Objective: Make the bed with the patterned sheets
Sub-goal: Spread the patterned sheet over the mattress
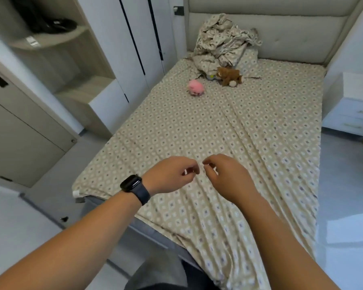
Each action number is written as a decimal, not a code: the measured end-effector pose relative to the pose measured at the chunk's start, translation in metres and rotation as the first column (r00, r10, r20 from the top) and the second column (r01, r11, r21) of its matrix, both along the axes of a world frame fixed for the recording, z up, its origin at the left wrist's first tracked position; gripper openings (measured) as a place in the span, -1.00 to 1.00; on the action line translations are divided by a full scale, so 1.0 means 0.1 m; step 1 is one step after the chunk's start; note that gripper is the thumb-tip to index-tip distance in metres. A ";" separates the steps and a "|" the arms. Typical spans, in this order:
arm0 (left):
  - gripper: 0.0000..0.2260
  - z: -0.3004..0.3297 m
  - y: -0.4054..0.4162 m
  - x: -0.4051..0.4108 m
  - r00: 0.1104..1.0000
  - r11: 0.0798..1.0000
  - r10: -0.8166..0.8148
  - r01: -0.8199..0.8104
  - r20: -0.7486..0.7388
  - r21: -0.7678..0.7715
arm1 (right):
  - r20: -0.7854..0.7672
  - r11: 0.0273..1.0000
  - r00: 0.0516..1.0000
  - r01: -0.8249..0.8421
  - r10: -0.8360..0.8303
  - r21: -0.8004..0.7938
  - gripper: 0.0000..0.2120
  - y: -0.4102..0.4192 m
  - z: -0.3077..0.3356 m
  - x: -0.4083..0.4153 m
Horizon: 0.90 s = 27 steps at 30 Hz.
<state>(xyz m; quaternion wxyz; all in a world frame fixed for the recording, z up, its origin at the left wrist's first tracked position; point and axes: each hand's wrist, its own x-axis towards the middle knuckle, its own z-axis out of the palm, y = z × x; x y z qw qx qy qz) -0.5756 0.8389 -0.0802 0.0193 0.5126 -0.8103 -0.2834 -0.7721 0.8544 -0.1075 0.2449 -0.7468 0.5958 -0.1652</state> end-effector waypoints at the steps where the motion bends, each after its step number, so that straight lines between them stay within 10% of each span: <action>1: -0.82 -0.02 -0.05 0.16 1.000 1.000 0.024 -0.024 -0.001 -0.015 | 0.002 1.000 1.000 -0.026 0.026 -0.017 -0.75 0.01 0.00 0.12; 27: -0.82 -0.08 -1.56 2.91 0.990 0.993 -0.115 0.114 -0.087 -0.009 | 0.023 0.944 0.944 0.329 -0.328 -0.042 -0.80 -1.21 -0.02 2.54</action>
